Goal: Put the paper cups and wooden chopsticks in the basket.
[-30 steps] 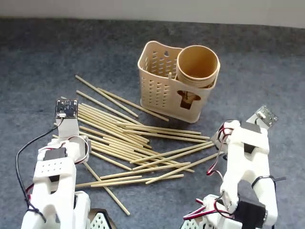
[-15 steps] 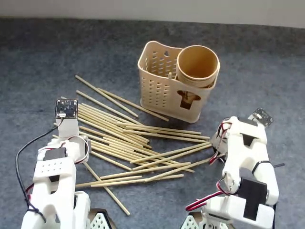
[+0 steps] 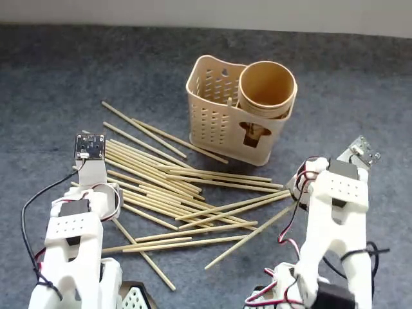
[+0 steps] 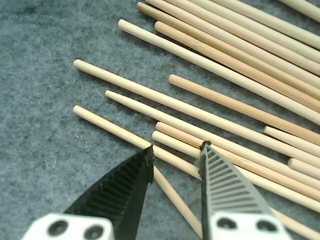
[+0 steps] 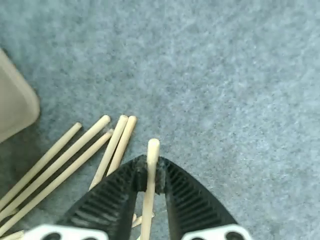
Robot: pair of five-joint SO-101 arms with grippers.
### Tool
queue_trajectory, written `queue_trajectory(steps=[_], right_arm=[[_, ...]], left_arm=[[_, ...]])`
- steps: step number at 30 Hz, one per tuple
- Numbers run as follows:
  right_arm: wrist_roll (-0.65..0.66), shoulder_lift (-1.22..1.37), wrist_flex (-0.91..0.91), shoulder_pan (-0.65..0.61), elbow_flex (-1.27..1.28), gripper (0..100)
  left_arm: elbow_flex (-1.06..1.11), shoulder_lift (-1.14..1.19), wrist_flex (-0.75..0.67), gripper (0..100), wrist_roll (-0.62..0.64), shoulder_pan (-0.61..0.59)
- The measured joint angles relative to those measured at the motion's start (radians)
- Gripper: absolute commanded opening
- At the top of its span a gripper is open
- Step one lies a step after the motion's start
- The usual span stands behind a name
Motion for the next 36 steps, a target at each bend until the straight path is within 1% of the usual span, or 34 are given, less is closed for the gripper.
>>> queue_trajectory(steps=[6,18,21,29,36], right_arm=[[0.000,-0.196,0.063,0.000,0.000,0.5],[0.000,-0.540,0.072,-0.002,0.000,0.5],[0.002,-0.608,0.032,-0.002,-0.003,0.5],[0.094,-0.724,-0.140,-0.009,-0.083,0.5],[0.206,-0.733,-0.287,-0.146,-0.215,0.5]], left_arm=[[0.000,0.000,0.000,16,0.000,0.000],[0.000,0.000,0.000,16,0.000,0.000],[0.000,0.000,0.000,16,0.000,0.000],[0.000,0.000,0.000,16,0.000,0.000],[0.000,0.000,0.000,16,0.000,0.000]])
